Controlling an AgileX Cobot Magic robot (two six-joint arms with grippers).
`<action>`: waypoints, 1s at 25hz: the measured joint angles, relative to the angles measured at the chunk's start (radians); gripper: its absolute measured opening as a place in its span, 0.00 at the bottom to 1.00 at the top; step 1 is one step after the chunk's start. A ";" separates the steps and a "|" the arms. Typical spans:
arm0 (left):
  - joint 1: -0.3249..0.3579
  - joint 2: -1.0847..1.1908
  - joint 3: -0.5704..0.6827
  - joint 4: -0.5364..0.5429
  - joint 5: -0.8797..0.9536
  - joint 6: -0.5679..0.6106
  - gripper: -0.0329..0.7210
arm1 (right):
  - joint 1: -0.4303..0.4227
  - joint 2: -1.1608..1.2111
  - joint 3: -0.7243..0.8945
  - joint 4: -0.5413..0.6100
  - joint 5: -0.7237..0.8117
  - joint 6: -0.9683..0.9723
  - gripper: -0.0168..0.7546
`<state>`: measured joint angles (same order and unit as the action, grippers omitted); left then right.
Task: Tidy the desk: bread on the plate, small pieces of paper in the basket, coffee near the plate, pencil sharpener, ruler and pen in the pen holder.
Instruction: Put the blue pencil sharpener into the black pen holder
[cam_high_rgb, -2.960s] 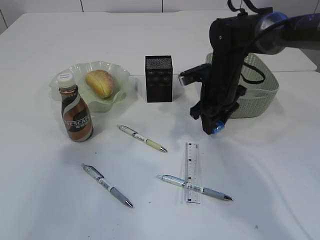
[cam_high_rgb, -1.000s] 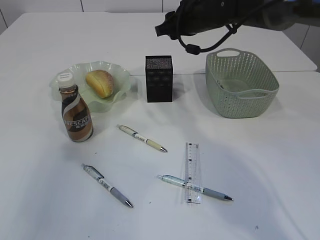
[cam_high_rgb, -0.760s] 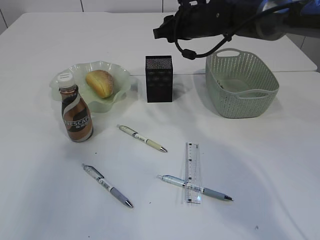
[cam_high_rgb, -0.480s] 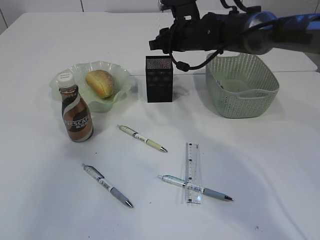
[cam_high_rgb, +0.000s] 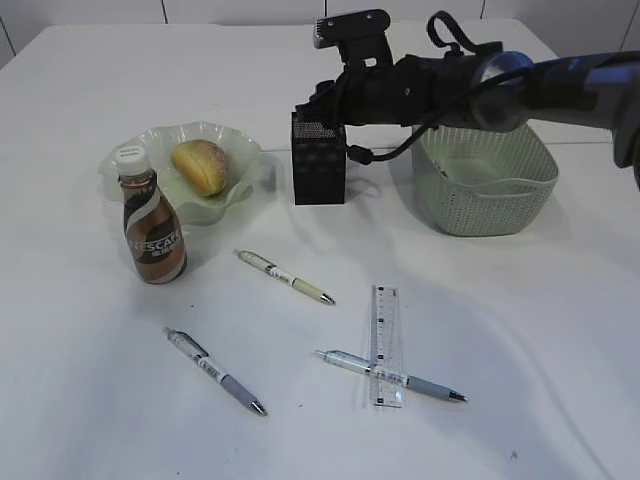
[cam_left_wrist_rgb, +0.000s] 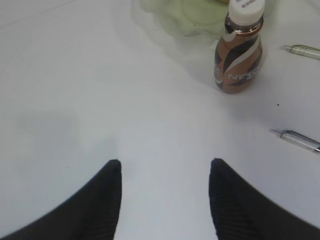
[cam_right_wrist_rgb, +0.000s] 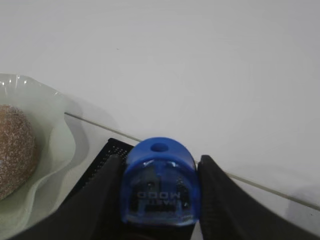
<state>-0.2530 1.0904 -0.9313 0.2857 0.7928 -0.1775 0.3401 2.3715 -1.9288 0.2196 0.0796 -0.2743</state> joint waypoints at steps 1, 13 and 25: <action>0.000 0.000 0.000 0.000 0.000 0.000 0.57 | 0.002 0.002 0.000 0.005 0.000 0.000 0.46; 0.000 0.002 0.000 0.002 0.000 0.000 0.57 | 0.016 0.006 0.000 0.024 0.000 0.000 0.46; 0.000 0.002 0.000 0.002 0.000 0.000 0.57 | 0.018 0.006 0.000 0.025 0.007 0.000 0.47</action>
<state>-0.2530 1.0926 -0.9313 0.2878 0.7929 -0.1775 0.3582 2.3775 -1.9288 0.2450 0.0862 -0.2743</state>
